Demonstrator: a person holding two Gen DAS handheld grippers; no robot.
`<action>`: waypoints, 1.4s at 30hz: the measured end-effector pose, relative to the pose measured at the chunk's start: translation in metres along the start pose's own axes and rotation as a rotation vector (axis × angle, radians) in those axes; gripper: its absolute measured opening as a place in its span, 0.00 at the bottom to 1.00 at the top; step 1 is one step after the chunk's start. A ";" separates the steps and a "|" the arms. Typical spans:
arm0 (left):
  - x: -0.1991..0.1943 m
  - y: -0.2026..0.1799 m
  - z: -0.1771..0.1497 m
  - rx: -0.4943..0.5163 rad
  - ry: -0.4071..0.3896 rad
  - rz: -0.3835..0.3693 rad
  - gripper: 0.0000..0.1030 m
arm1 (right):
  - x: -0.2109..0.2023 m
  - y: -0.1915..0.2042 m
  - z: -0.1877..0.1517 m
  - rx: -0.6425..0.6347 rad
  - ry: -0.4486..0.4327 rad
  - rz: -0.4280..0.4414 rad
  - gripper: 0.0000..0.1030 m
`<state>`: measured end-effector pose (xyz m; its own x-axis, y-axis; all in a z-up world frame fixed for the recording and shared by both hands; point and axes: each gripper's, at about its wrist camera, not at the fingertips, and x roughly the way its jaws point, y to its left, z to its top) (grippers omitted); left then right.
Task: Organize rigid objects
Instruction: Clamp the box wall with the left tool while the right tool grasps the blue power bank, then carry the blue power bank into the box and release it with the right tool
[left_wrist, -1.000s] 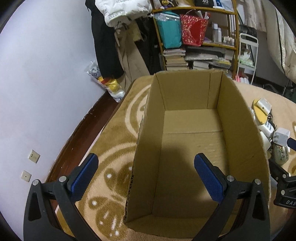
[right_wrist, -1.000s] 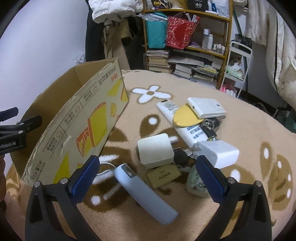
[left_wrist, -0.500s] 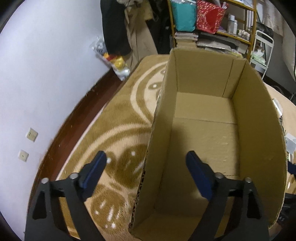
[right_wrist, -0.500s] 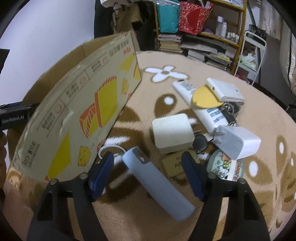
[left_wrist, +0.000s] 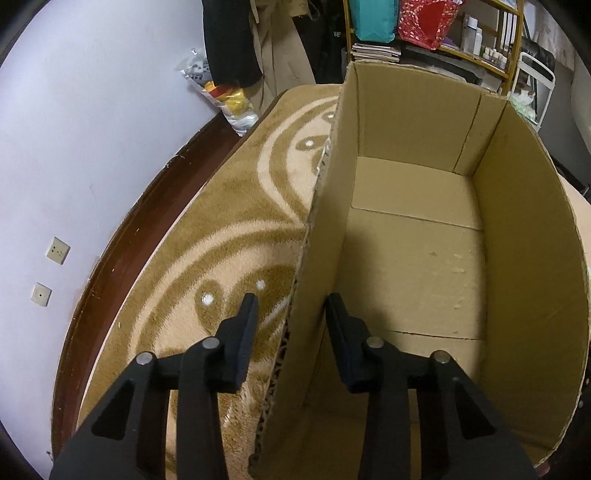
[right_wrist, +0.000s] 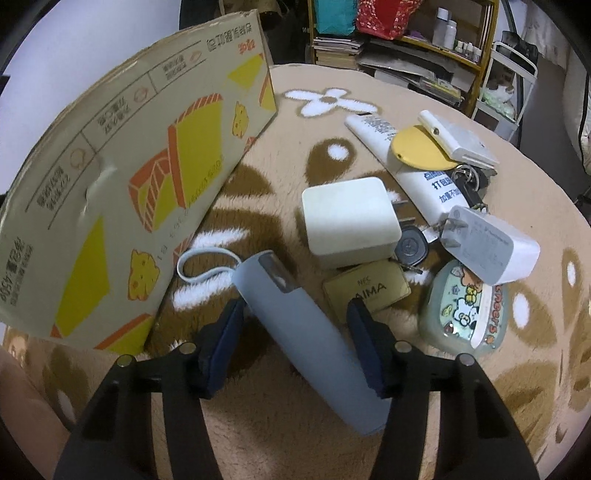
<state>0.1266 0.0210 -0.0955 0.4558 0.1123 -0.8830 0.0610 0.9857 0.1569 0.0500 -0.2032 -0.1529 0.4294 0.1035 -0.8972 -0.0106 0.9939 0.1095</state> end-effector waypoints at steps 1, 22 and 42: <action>0.000 0.001 0.000 -0.007 0.000 -0.005 0.35 | -0.002 -0.003 -0.002 0.009 0.004 0.009 0.60; 0.002 -0.002 -0.003 -0.003 -0.004 -0.026 0.25 | -0.031 0.006 0.007 -0.006 -0.106 0.035 0.27; -0.001 -0.012 -0.008 0.036 -0.015 -0.025 0.17 | -0.094 0.008 0.056 0.049 -0.372 0.032 0.27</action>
<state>0.1180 0.0101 -0.1004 0.4669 0.0857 -0.8801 0.1045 0.9830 0.1512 0.0601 -0.2069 -0.0435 0.7282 0.1045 -0.6774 0.0099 0.9866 0.1628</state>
